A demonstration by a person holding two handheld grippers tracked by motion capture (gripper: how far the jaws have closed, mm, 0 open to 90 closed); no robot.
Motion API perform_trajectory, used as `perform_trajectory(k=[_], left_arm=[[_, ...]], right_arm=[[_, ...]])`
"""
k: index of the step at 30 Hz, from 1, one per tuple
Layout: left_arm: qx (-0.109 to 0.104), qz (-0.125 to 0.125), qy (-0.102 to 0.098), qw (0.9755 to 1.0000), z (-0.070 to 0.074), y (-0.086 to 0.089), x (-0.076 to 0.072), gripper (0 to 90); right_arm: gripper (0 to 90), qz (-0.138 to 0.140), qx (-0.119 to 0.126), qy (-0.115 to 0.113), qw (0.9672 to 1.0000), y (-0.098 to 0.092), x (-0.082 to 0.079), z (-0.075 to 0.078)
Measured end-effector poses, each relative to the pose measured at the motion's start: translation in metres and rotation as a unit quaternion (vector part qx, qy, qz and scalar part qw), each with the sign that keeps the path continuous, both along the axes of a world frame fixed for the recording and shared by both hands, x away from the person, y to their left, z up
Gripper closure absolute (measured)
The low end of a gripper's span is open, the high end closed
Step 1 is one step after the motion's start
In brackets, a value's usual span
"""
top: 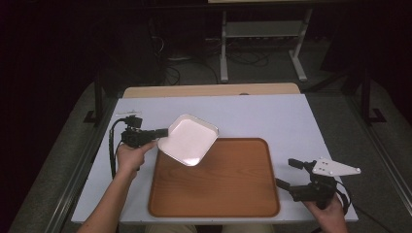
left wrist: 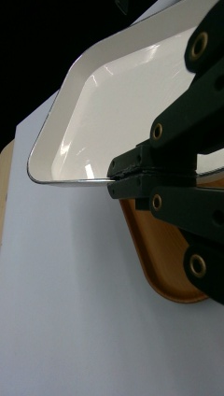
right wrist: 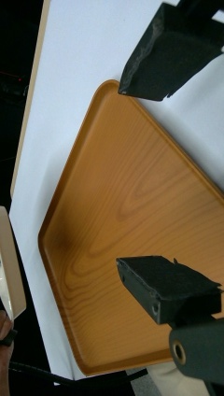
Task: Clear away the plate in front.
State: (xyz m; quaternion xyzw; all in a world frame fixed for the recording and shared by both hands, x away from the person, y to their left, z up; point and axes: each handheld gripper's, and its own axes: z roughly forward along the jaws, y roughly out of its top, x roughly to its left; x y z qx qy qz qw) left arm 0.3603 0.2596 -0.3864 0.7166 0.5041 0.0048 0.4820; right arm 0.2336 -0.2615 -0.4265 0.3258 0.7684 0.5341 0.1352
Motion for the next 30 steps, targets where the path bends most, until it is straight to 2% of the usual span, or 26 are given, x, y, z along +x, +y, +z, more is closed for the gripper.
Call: perform_trajectory(k=[7, 14, 23, 27, 30], left_arm=[[0.004, 0.024, 0.016, 0.9996, -0.013, -0.008, -0.004, 89.2], [0.034, 0.01, 0.022, 0.9991, -0.02, -0.021, -0.008, 89.1], [0.052, 0.003, 0.037, 0.9979, -0.035, -0.029, -0.017, 89.2], [0.081, -0.017, 0.039, 0.9958, -0.042, -0.034, -0.021, 89.1], [0.093, -0.019, 0.04, 0.9947, -0.047, -0.036, -0.026, 89.1]], right_arm=[[13.4, 0.002, -0.002, 0.0, 1.0, 0.0, 0.001, 0.0], [13.4, 0.007, -0.002, 0.0, 1.0, 0.001, 0.001, 0.0], [13.4, 0.011, -0.004, -0.002, 0.9999, 0.001, 0.0, 0.0], [13.4, 0.012, -0.004, -0.002, 0.9999, 0.002, 0.0, 0.0], [13.4, 0.013, -0.004, -0.003, 0.9999, 0.002, 0.0, 0.0]])
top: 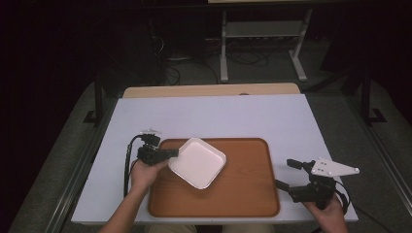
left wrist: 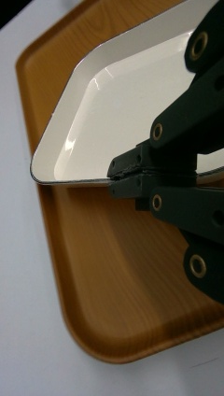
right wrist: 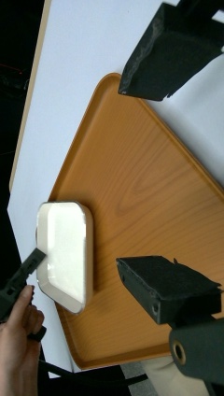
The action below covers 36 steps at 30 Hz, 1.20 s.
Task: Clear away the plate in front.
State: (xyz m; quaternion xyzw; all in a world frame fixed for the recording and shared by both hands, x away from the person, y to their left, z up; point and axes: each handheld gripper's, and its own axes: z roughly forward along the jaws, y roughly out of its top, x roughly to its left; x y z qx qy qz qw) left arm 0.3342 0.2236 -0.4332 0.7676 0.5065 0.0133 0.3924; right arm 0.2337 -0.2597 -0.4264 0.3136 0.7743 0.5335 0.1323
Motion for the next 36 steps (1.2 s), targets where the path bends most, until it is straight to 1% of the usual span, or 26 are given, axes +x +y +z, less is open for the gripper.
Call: perform_trajectory(k=[1, 2, 3, 4, 10, 11, 12, 13, 14, 16, 20, 24, 28, 29, 30, 32, 33, 36], left_arm=[[-0.001, 0.002, 0.002, 1.0, -0.001, 0.0, -0.001, 89.1], [0.002, 0.01, 0.009, 0.9999, -0.003, 0.001, -0.003, 89.2], [0.01, 0.015, 0.008, 0.9998, -0.003, 0.0, -0.005, 89.2], [0.023, 0.019, 0.002, 0.9996, -0.003, 0.0, -0.008, 89.2], [0.029, 0.054, -0.002, 0.9981, -0.007, -0.005, -0.029, 87.5], [0.027, 0.055, 0.003, 0.9981, -0.008, -0.006, -0.032, 83.4], [0.017, 0.059, 0.007, 0.9981, -0.009, -0.006, -0.035, 78.9], [0.009, 0.063, 0.009, 0.9979, -0.009, -0.007, -0.039, 72.3], [0.007, 0.06, 0.008, 0.9981, -0.009, -0.008, -0.042, 70.1], [0.007, 0.048, 0.009, 0.9988, -0.009, -0.009, -0.047, 69.8], [-0.003, 0.047, 0.012, 0.9988, -0.008, -0.009, -0.055, 65.7], [-0.008, 0.044, 0.012, 0.9989, -0.006, -0.008, -0.061, 62.5], [-0.004, 0.032, 0.009, 0.9994, -0.006, -0.01, -0.067, 61.7], [0.007, 0.026, 0.007, 0.9996, -0.006, -0.012, -0.068, 61.7], [0.011, 0.024, 0.007, 0.9996, -0.006, -0.013, -0.069, 61.4], [0.009, 0.018, 0.009, 0.9998, -0.006, -0.014, -0.07, 60.6], [0.01, 0.017, 0.006, 0.9998, -0.005, -0.015, -0.071, 60.9], [0.009, 0.01, 0.006, 0.9999, -0.004, -0.017, -0.073, 60.8]], right_arm=[[13.3, 0.0, 0.0, 0.0, 1.0, 0.0, 0.0, 0.0], [13.4, 0.0, 0.0, 0.001, 1.0, 0.0, 0.0, 0.0], [13.4, 0.001, 0.0, 0.001, 1.0, 0.0, 0.0, 0.0], [13.4, 0.001, -0.001, 0.001, 1.0, 0.0, 0.0, 0.0], [13.4, 0.001, -0.003, 0.001, 1.0, 0.001, 0.001, 0.0], [13.4, 0.001, -0.003, 0.001, 1.0, 0.001, 0.0, 0.0], [13.3, 0.002, -0.002, 0.0, 1.0, 0.001, 0.0, 0.0], [13.4, 0.002, -0.002, -0.001, 1.0, 0.001, 0.0, 0.0], [13.3, 0.002, -0.002, -0.001, 1.0, 0.001, 0.0, 0.0], [13.4, 0.001, -0.001, -0.001, 1.0, 0.001, 0.0, 0.0], [13.4, 0.0, -0.001, -0.001, 1.0, 0.001, 0.0, 0.001], [13.4, -0.001, -0.002, 0.0, 1.0, 0.002, 0.0, 0.001], [13.3, -0.002, -0.001, 0.0, 1.0, 0.002, 0.0, 0.001], [13.4, -0.002, -0.001, 0.0, 1.0, 0.002, 0.0, 0.001], [13.4, -0.002, -0.001, 0.0, 1.0, 0.002, 0.0, 0.001], [13.3, -0.003, -0.002, 0.0, 1.0, 0.002, 0.0, 0.001], [13.4, -0.003, -0.002, 0.0, 1.0, 0.002, 0.0, 0.001], [13.4, -0.003, -0.002, 0.0, 1.0, 0.002, 0.0, 0.001]])
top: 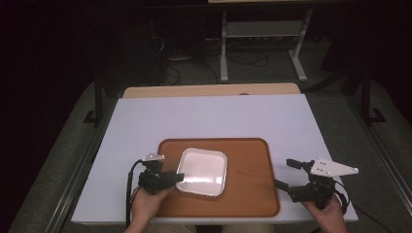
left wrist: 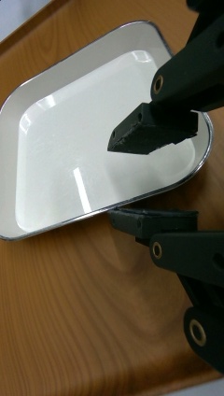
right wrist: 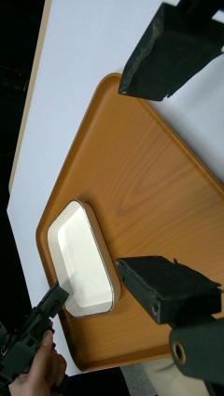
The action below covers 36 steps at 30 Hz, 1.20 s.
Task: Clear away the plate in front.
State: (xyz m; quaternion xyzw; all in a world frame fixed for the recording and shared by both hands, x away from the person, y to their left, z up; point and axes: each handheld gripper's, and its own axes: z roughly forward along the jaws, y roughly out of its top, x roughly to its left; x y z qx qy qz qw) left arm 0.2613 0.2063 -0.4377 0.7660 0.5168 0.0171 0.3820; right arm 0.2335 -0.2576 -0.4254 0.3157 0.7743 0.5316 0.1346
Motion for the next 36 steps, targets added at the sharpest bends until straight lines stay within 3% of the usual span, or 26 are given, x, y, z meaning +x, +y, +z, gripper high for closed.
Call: perform_trajectory(k=[13, 29, 36], left_arm=[[-0.018, -0.01, 0.002, 0.9998, -0.001, -0.003, -0.011, 61.6], [-0.007, -0.019, -0.007, 0.9998, -0.003, -0.01, -0.011, 63.6], [0.006, -0.024, -0.029, 0.9993, -0.004, -0.01, -0.009, 62.7]], right_arm=[[13.4, -0.002, 0.0, 0.001, 1.0, 0.0, 0.0, 0.0], [13.4, -0.002, 0.0, 0.001, 1.0, 0.0, 0.0, 0.0], [13.4, -0.003, -0.002, 0.0, 1.0, 0.0, 0.0, 0.0]])
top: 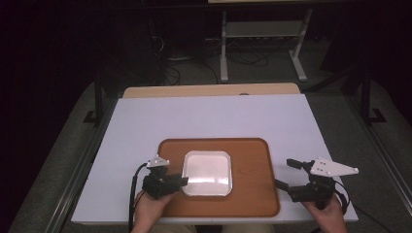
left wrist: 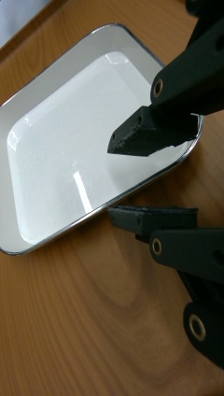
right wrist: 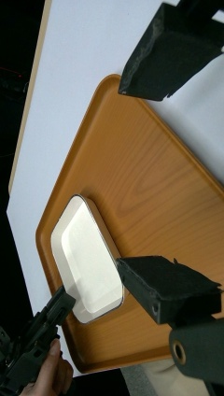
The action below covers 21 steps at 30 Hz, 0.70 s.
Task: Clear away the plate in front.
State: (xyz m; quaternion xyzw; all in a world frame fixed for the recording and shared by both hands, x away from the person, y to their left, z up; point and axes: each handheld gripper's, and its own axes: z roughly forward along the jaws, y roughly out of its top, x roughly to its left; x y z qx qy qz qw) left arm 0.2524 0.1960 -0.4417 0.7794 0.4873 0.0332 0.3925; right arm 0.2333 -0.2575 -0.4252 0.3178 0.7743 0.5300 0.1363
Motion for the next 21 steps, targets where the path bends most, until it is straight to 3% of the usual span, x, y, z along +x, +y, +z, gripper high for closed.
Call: perform_trajectory(k=[15, 21], left_arm=[[0.01, -0.019, -0.056, 0.9982, 0.009, 0.005, 0.009, 57.8], [-0.003, -0.028, -0.069, 0.9972, 0.012, 0.014, 0.01, 55.6]], right_arm=[[13.4, -0.002, -0.004, 0.004, 1.0, 0.0, 0.001, -0.001], [13.4, -0.004, -0.004, 0.006, 1.0, 0.0, 0.002, -0.001]])
